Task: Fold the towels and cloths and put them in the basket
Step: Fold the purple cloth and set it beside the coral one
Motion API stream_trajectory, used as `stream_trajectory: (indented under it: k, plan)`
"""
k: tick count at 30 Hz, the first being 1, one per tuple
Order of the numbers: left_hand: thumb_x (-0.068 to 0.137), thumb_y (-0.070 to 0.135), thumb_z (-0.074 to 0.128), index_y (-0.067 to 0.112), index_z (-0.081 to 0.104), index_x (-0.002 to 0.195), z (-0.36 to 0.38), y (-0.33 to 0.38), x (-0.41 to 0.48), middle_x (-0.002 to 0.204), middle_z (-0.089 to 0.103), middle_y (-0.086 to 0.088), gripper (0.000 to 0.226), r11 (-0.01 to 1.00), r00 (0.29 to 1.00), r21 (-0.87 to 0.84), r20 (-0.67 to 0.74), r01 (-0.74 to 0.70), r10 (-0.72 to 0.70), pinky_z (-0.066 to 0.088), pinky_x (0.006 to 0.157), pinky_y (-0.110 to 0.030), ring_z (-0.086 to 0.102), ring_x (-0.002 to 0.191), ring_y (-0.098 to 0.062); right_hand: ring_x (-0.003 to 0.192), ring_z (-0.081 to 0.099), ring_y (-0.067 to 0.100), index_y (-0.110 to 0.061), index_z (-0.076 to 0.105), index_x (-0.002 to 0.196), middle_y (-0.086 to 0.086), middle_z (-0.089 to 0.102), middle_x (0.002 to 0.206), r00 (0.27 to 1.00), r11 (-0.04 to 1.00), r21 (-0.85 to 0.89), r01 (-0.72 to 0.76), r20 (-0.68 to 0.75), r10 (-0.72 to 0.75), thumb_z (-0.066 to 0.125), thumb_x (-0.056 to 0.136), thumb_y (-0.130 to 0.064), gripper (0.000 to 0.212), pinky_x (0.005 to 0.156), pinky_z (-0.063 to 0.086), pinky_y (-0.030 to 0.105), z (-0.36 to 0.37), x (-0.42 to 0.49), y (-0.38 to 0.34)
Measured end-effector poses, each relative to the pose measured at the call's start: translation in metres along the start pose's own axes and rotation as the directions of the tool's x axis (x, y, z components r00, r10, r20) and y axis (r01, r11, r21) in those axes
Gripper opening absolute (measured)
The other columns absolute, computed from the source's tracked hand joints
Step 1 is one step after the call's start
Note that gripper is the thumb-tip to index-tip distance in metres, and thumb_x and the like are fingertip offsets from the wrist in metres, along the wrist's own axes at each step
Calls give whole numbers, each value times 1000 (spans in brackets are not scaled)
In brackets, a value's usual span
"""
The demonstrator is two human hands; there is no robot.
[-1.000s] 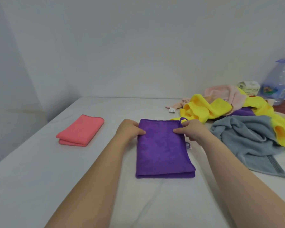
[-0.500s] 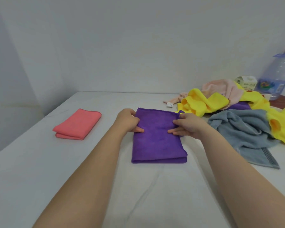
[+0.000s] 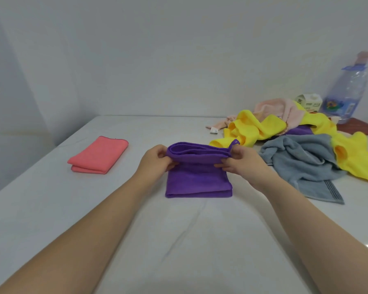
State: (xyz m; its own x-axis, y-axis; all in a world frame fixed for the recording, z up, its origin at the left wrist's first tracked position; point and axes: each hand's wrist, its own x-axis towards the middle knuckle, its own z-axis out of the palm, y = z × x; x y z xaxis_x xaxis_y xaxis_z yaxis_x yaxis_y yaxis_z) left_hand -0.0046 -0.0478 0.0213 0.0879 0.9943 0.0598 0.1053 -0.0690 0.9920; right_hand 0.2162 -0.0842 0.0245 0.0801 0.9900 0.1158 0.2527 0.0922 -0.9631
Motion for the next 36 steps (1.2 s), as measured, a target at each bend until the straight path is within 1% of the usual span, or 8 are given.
stream_trajectory:
  k: [5,11,17,22,26,29,32,36]
  plan:
    - [96,14,46,6,53,84,-3,1,-17,92,56,-8,16,849,973,-479,55,223,-225,55,71,-34,60,72,-23,87,66,11,-11,70,91,2,70,94,996,980,-188,72,65,-61,63,79,11,26,79,52,18,-1,-15,4]
    - [86,0,63,16,49,124,-4,0,-18,124,47,-6,43,988,985,14,75,153,-154,52,49,-18,60,79,-17,83,62,8,-10,68,81,-2,68,101,993,956,-285,69,111,-39,57,76,16,28,68,47,6,-3,-17,-3]
    - [81,-10,62,21,49,128,-15,7,-21,130,45,-6,58,977,957,157,231,143,-177,57,57,-23,62,84,-19,65,47,11,-23,69,71,-6,51,79,981,820,-542,185,157,-117,69,71,6,29,64,41,22,-9,-17,-7]
    - [82,1,65,24,56,123,-14,14,-27,117,53,2,48,930,944,368,302,17,-137,53,58,-20,61,73,-15,73,53,16,-6,72,83,-2,55,81,970,680,-698,223,229,-83,62,70,6,21,68,45,29,-6,-17,-6]
    - [95,41,49,28,68,113,-9,9,-24,131,49,5,30,621,973,749,186,-231,138,39,95,-29,46,119,-18,83,56,21,-9,73,87,3,59,91,966,651,-726,222,256,-44,58,73,5,25,76,48,31,-3,-21,-9]
    - [99,41,38,30,59,126,2,3,-27,151,32,6,37,369,913,860,232,-353,334,25,109,-35,25,135,-22,82,54,17,-15,72,85,-3,55,86,967,652,-727,214,253,-35,57,74,5,28,74,46,28,-1,-21,-11]
    - [100,43,31,28,27,148,11,-7,-29,159,13,4,51,218,866,838,477,-500,151,11,118,-41,4,146,-20,85,53,16,-19,71,86,-4,53,88,965,623,-751,221,261,-27,57,76,3,28,76,44,26,-1,-24,-17]
    - [100,48,20,23,-1,152,10,-13,-35,160,-4,7,61,243,848,834,525,-496,-70,0,119,-44,-11,146,-14,96,57,16,-25,68,87,-2,60,102,949,557,-811,182,293,115,55,82,-7,23,88,46,30,-10,-28,-27]
